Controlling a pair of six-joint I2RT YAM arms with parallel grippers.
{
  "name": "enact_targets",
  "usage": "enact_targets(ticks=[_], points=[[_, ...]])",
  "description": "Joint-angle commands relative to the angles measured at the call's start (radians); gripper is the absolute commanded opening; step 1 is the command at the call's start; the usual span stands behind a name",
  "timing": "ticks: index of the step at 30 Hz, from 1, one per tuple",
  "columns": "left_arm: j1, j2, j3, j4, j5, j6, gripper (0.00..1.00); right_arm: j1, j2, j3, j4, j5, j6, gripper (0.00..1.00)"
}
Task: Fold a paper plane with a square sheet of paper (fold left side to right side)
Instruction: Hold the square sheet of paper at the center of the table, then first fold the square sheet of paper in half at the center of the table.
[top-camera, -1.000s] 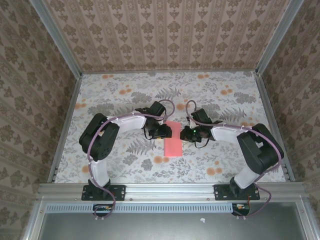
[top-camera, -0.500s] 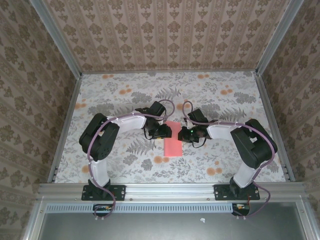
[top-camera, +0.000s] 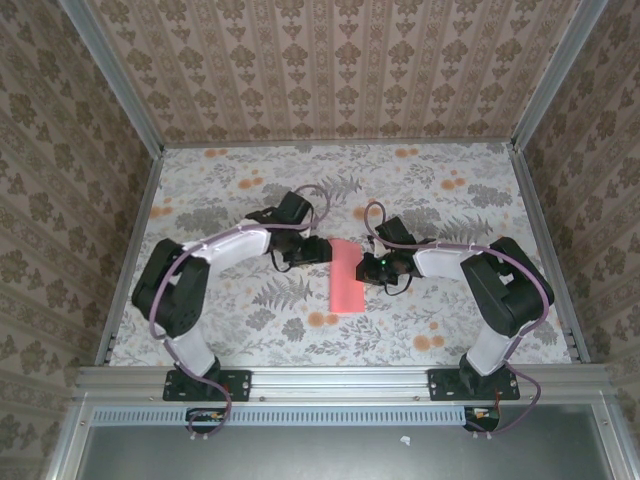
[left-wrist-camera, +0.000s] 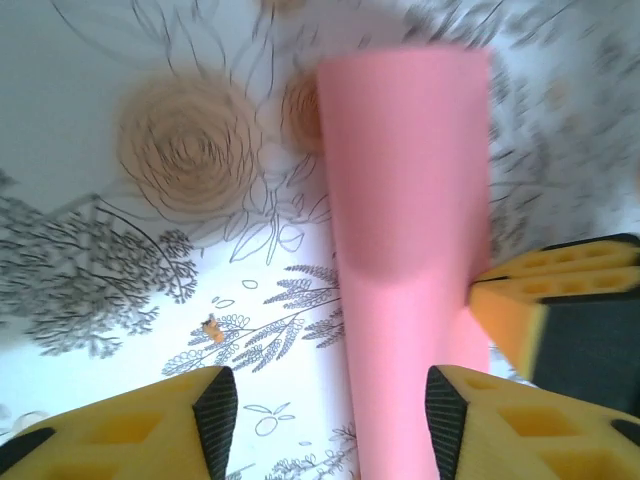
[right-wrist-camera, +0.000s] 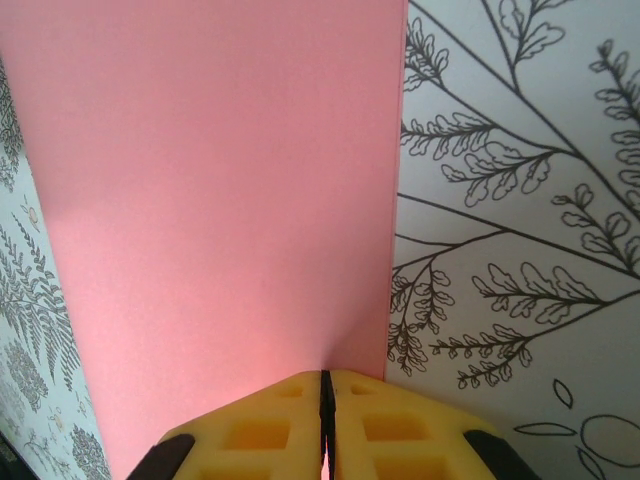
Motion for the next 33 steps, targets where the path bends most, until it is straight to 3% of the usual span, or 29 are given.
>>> enact_targets(ticks=[1, 7, 15, 20, 24, 33], points=[[0.007, -0.063, -0.034, 0.04, 0.092, 0.011, 0.45, 0.015, 0.043, -0.005, -0.107, 0.047, -0.017, 0.11], [-0.007, -0.03, -0.09, 0.249, 0.325, -0.079, 0.23, 0.017, 0.044, 0.005, -0.126, 0.055, -0.024, 0.1], [-0.041, 0.082, -0.097, 0.327, 0.428, -0.097, 0.18, 0.019, 0.048, 0.012, -0.142, 0.059, -0.03, 0.1], [-0.05, 0.124, -0.1, 0.33, 0.426, -0.092, 0.18, 0.02, 0.047, 0.015, -0.15, 0.066, -0.031, 0.1], [-0.046, 0.15, -0.088, 0.223, 0.343, -0.045, 0.17, 0.021, 0.046, 0.022, -0.169, 0.074, -0.042, 0.1], [-0.018, 0.168, -0.148, 0.236, 0.299, -0.042, 0.15, 0.02, 0.055, 0.029, -0.197, 0.083, -0.058, 0.1]])
